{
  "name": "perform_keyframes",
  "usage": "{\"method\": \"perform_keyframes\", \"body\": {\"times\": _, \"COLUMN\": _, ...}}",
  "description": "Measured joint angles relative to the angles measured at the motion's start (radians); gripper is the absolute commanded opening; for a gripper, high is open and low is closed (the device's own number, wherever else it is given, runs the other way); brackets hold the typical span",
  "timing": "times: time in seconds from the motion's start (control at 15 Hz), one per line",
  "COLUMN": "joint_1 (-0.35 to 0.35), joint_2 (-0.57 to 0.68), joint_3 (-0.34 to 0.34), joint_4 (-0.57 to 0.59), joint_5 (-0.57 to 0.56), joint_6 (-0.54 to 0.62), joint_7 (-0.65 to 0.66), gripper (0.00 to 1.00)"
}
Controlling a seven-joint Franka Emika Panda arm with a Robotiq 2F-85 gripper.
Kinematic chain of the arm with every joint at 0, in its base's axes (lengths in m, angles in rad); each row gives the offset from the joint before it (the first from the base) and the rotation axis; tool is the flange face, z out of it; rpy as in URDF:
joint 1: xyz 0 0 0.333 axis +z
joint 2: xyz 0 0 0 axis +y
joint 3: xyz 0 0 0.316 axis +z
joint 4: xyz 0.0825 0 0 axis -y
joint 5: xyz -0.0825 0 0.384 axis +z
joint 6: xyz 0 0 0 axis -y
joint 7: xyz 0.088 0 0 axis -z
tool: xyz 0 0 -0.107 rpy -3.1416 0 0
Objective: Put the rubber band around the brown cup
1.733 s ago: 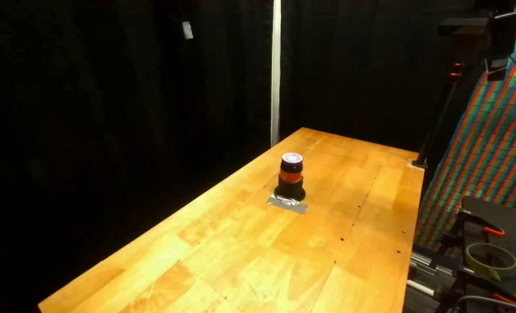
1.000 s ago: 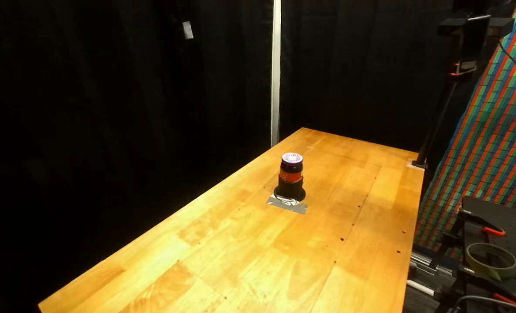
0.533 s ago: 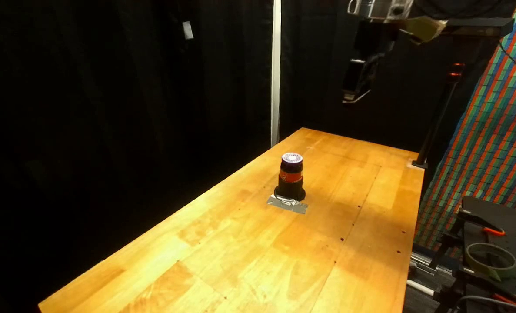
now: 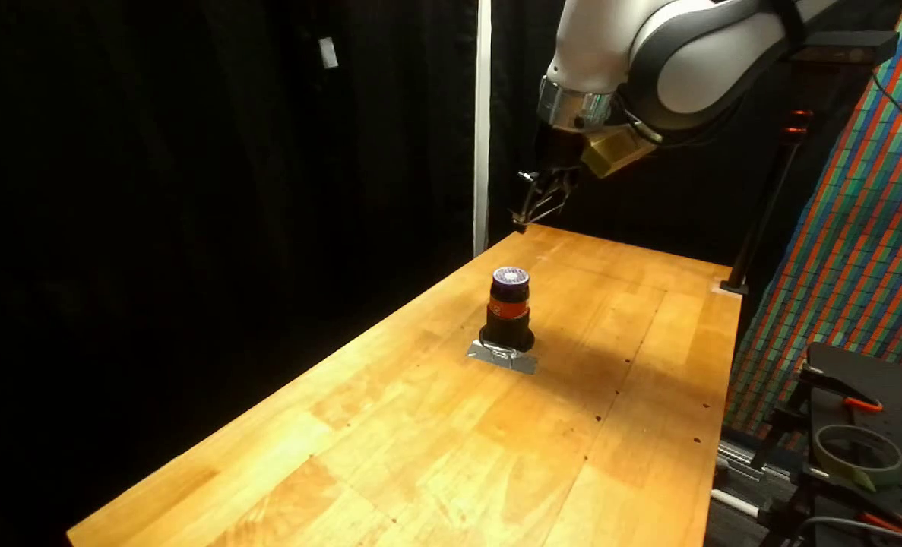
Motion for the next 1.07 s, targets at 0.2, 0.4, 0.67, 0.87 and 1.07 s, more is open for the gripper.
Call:
{"method": "perform_keyframes", "body": {"times": 0.2, "joint_1": 0.047, "joint_2": 0.08, "joint_3": -0.055, "joint_4": 0.037, "joint_5": -0.036, "joint_6": 0.06, "joint_7": 0.067, "gripper": 1.0}}
{"method": "perform_keyframes", "body": {"times": 0.4, "joint_1": 0.093, "joint_2": 0.145, "joint_3": -0.101, "joint_4": 0.069, "joint_5": -0.039, "joint_6": 0.098, "joint_7": 0.103, "gripper": 1.0}}
{"method": "perform_keyframes", "body": {"times": 0.67, "joint_1": 0.141, "joint_2": 0.21, "joint_3": -0.148, "joint_4": 0.098, "joint_5": -0.039, "joint_6": 0.147, "joint_7": 0.136, "gripper": 1.0}}
{"method": "perform_keyframes", "body": {"times": 0.87, "joint_1": 0.17, "joint_2": 0.248, "joint_3": -0.184, "joint_4": 0.116, "joint_5": -0.039, "joint_6": 0.164, "joint_7": 0.153, "gripper": 1.0}}
{"method": "perform_keyframes", "body": {"times": 1.07, "joint_1": 0.19, "joint_2": 0.281, "joint_3": -0.22, "joint_4": 0.13, "joint_5": -0.039, "joint_6": 0.177, "joint_7": 0.167, "gripper": 1.0}}
